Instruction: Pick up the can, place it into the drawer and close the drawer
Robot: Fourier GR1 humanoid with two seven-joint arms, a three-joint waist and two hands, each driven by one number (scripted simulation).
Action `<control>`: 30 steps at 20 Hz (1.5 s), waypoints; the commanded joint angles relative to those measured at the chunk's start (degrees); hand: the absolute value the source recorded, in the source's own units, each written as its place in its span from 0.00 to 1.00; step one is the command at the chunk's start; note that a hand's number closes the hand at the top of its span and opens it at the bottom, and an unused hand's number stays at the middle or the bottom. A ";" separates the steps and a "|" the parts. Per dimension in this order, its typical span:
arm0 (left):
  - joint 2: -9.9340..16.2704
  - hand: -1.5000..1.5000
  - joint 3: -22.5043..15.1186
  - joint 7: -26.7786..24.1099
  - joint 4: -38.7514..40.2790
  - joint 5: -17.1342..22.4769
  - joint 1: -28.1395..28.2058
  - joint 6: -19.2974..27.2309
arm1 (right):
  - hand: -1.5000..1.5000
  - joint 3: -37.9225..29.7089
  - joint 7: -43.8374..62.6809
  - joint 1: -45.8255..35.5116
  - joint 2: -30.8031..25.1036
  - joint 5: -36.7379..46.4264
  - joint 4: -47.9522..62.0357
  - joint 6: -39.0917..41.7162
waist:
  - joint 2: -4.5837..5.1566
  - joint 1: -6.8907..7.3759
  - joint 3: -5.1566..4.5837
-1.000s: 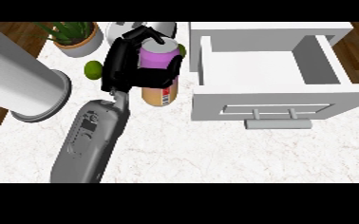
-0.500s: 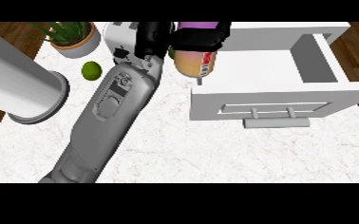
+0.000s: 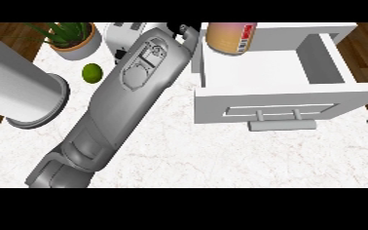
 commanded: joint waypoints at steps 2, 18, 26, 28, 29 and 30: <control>0.00 1.00 -2.08 -1.33 7.48 3.65 -5.57 1.55 | 0.00 -1.70 0.66 -0.60 -0.85 -2.04 0.64 0.59 | -0.03 -0.09 0.00; 0.00 1.00 -10.26 -7.19 25.31 17.38 -16.14 3.98 | 0.00 -0.73 2.70 -4.29 -1.94 -1.11 1.51 0.49 | 0.64 -2.97 0.09; 0.00 1.00 -14.61 -15.12 28.89 19.89 -13.10 6.64 | 0.00 2.00 1.68 -6.86 -0.27 2.53 3.25 -1.31 | 0.93 -3.15 0.09; 0.00 1.00 -17.17 -13.63 28.45 21.13 -13.53 8.20 | 0.00 2.15 1.74 -8.76 -0.19 2.36 4.47 -1.81 | 0.97 -3.65 0.11; 0.00 1.00 -18.17 -13.45 28.64 21.30 -13.96 8.61 | 0.00 2.86 0.16 -7.34 0.06 3.94 5.18 -1.29 | 1.05 -4.09 0.13; 0.00 1.00 -18.68 -17.19 29.49 20.58 -11.50 7.11 | 0.00 0.99 4.07 -12.07 -2.03 1.84 6.08 -2.20 | 1.32 -3.64 0.09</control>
